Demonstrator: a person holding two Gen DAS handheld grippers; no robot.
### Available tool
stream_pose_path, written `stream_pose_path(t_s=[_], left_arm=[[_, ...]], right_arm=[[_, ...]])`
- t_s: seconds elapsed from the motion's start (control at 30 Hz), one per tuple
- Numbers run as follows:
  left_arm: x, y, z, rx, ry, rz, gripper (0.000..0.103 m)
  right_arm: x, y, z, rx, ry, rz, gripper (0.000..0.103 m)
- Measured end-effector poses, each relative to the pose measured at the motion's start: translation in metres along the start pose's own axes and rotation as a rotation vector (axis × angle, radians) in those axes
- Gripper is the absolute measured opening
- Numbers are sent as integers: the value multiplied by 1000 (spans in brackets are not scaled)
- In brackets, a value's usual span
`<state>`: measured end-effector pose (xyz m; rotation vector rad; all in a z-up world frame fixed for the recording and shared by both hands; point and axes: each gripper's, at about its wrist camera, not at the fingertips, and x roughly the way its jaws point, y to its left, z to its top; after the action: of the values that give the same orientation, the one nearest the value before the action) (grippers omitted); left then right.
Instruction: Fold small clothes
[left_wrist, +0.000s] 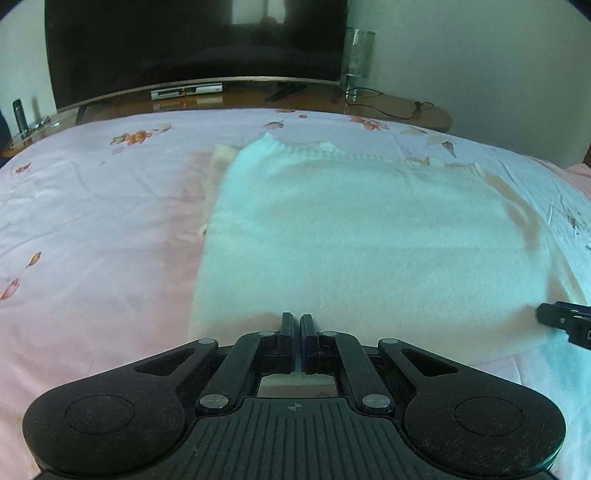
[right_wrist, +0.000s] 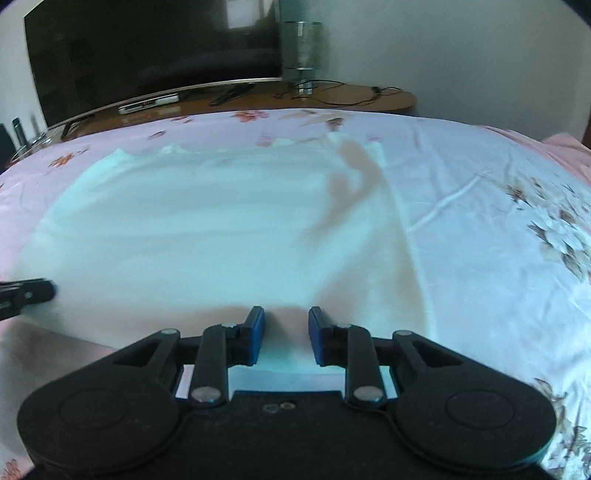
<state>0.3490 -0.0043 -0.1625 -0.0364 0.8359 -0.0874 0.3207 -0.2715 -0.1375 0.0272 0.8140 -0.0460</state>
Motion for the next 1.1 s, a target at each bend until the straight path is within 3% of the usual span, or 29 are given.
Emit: stream_pose_path(t_s=[0.2, 0.33, 0.47, 0.7, 1.1], left_arm=[[-9, -6, -2, 1, 14, 33, 4], [-22, -21, -2, 53, -35, 41, 4], [-16, -29, -3, 54, -5, 28, 4], [-6, -26, -8, 25, 5, 35, 4], [-7, -13, -6, 4, 18, -12, 4]], right_arm=[[-5, -2, -3, 27, 15, -36, 24], [-22, 8, 0, 55, -34, 25, 27], [-22, 21, 1, 53, -27, 61, 27], [-7, 14, -4, 34, 4, -16, 29], [-5, -3, -8, 29, 3, -28, 29]])
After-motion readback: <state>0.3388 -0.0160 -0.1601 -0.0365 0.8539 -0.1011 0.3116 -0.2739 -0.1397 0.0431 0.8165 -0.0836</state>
